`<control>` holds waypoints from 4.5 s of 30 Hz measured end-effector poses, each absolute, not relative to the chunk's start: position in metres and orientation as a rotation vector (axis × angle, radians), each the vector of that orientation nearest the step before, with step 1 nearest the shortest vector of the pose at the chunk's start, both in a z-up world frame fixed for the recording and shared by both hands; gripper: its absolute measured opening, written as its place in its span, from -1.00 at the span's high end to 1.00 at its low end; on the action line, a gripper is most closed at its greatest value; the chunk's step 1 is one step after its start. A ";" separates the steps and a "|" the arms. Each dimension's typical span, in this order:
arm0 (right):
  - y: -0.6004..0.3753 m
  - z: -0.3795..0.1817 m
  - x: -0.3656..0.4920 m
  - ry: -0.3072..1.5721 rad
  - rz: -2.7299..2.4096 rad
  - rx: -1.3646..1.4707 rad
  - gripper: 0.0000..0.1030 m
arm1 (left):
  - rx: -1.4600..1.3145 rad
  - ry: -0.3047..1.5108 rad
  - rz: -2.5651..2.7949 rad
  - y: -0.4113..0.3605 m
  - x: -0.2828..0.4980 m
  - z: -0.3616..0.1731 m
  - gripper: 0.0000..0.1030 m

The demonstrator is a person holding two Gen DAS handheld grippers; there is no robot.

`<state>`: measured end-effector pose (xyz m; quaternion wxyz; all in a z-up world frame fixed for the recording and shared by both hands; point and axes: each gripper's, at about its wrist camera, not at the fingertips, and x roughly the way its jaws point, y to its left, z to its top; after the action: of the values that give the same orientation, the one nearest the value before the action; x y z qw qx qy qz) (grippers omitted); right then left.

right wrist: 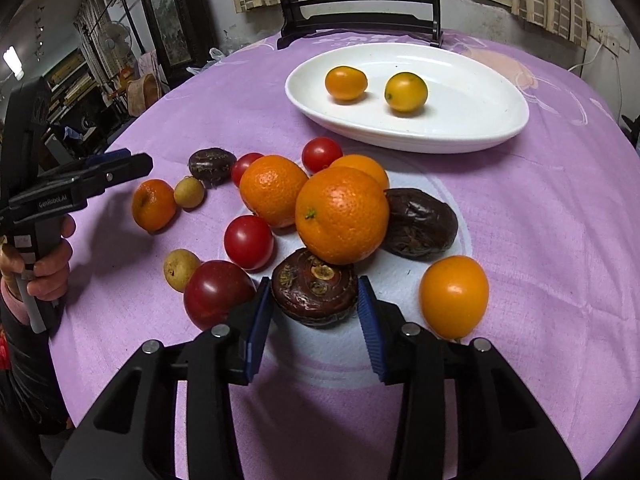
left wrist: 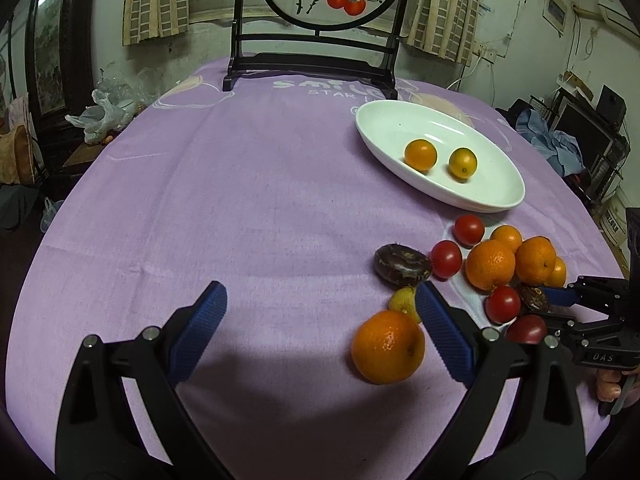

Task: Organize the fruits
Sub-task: 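Grasp an orange with the left tool while the right tool grasps a passion fruit, then place the orange and passion fruit onto the white plate, open both tools, then grasp a small yellow-green fruit with the left tool while the right tool grasps an orange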

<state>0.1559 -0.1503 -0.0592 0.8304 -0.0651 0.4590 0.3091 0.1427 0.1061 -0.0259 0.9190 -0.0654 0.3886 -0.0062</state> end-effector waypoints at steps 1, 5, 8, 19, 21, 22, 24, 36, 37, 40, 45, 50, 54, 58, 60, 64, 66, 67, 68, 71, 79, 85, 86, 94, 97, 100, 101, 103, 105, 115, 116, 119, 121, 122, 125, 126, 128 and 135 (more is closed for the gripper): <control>-0.152 -0.059 0.156 0.974 0.658 -0.127 0.18 | -0.129 0.804 -0.023 0.105 0.142 -0.026 -0.88; -0.160 -0.054 0.152 0.973 0.704 -0.075 0.18 | -0.103 0.801 -0.119 0.095 0.134 -0.026 -0.86; -0.164 -0.045 0.145 0.948 0.770 -0.021 0.18 | -0.036 0.797 -0.186 0.078 0.126 -0.028 -0.85; -0.167 -0.033 0.138 0.906 0.810 0.022 0.17 | -0.011 0.904 -0.235 0.068 0.140 -0.043 -0.05; -0.167 -0.033 0.138 0.904 0.811 0.021 0.18 | -0.008 0.913 -0.234 0.067 0.140 -0.045 -0.05; -0.167 -0.033 0.138 0.904 0.812 0.021 0.18 | -0.002 0.919 -0.233 0.067 0.141 -0.046 -0.05; -0.167 -0.033 0.137 0.901 0.812 0.021 0.18 | 0.004 0.937 -0.229 0.066 0.142 -0.050 -0.05; -0.179 -0.010 0.141 0.781 0.866 0.129 0.17 | -0.153 0.866 -0.266 0.077 0.147 -0.033 0.16; -0.180 -0.007 0.146 0.765 0.851 0.136 0.17 | -0.181 0.848 -0.277 0.077 0.151 -0.026 0.16; -0.184 0.005 0.173 0.703 0.735 0.148 0.17 | -0.229 0.782 -0.273 0.067 0.177 0.000 0.16; -0.174 0.000 0.235 0.694 0.511 0.039 0.18 | -0.145 0.785 -0.184 0.023 0.248 0.015 0.16; -0.170 -0.020 0.273 0.772 0.466 0.005 0.18 | -0.085 0.873 -0.187 -0.006 0.288 -0.005 0.16; -0.169 -0.029 0.286 0.799 0.451 -0.027 0.18 | -0.051 0.894 -0.193 -0.014 0.299 -0.015 0.15; -0.170 -0.035 0.290 0.831 0.436 -0.033 0.08 | -0.023 0.916 -0.189 -0.019 0.307 -0.024 0.11; -0.175 -0.031 0.287 0.832 0.454 -0.016 0.04 | 0.010 0.894 -0.132 -0.018 0.302 -0.022 -0.27; -0.183 -0.018 0.269 0.796 0.485 0.008 -0.09 | -0.002 0.818 -0.081 -0.006 0.282 -0.009 -0.70; -0.186 -0.013 0.259 0.775 0.500 0.005 -0.13 | -0.011 0.800 -0.065 0.000 0.272 -0.004 -0.74; -0.187 -0.012 0.253 0.763 0.507 0.000 -0.13 | -0.004 0.788 -0.053 0.002 0.267 -0.003 -0.79; -0.188 -0.011 0.246 0.748 0.514 -0.006 -0.13 | 0.009 0.775 -0.037 0.005 0.262 -0.003 -0.81; -0.195 -0.011 0.230 0.732 0.526 -0.010 -0.13 | 0.039 0.756 0.004 0.012 0.251 -0.002 -0.82; -0.222 -0.020 0.204 0.799 0.561 0.041 -0.13 | -0.084 0.742 0.111 0.071 0.231 0.004 -0.87; -0.221 -0.030 0.181 0.855 0.606 -0.040 -0.13 | -0.159 0.759 0.167 0.102 0.222 -0.001 -0.87; -0.221 -0.032 0.178 0.859 0.610 -0.052 -0.13 | -0.167 0.761 0.168 0.104 0.221 -0.002 -0.87; -0.215 -0.050 0.168 0.907 0.597 -0.153 -0.07 | -0.175 0.775 0.167 0.108 0.209 -0.008 -0.87; -0.213 -0.052 0.167 0.905 0.592 -0.172 0.04 | -0.176 0.776 0.170 0.109 0.206 -0.009 -0.87; -0.209 -0.055 0.167 0.904 0.582 -0.205 0.06 | -0.184 0.779 0.167 0.111 0.205 -0.010 -0.87; -0.207 -0.055 0.167 0.901 0.582 -0.212 0.06 | -0.186 0.779 0.166 0.112 0.205 -0.010 -0.87; -0.204 -0.056 0.168 0.901 0.576 -0.232 0.09 | -0.185 0.777 0.168 0.112 0.204 -0.010 -0.87; -0.202 -0.059 0.169 0.912 0.573 -0.243 0.15 | -0.183 0.779 0.170 0.113 0.203 -0.011 -0.87; -0.205 -0.059 0.172 0.910 0.561 -0.236 0.31 | -0.168 0.795 0.170 0.112 0.199 -0.016 -0.87; -0.206 -0.058 0.172 0.906 0.557 -0.235 0.31 | -0.162 0.796 0.168 0.111 0.199 -0.016 -0.87; -0.209 -0.056 0.172 0.897 0.547 -0.223 0.31 | -0.148 0.795 0.158 0.108 0.197 -0.017 -0.87; -0.211 -0.054 0.172 0.891 0.542 -0.210 0.31 | -0.147 0.799 0.133 0.106 0.194 -0.018 -0.87; -0.212 -0.053 0.173 0.890 0.540 -0.205 0.31 | -0.147 0.804 0.101 0.104 0.191 -0.019 -0.87; -0.214 -0.052 0.173 0.884 0.534 -0.193 0.31 | -0.130 0.814 0.004 0.094 0.183 -0.021 -0.85; -0.215 -0.051 0.173 0.882 0.535 -0.189 0.31 | -0.122 0.818 -0.036 0.090 0.181 -0.022 -0.85; -0.216 -0.049 0.172 0.874 0.538 -0.172 0.31 | -0.098 0.828 -0.117 0.079 0.177 -0.023 -0.81; -0.225 -0.044 0.173 0.865 0.515 -0.116 0.31 | -0.016 0.899 -0.265 0.052 0.171 -0.036 -0.32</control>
<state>0.1734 -0.2250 -0.0442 0.8743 -0.0557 0.4143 0.2468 0.1708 0.0518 -0.0363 0.8921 -0.0077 0.4332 -0.1278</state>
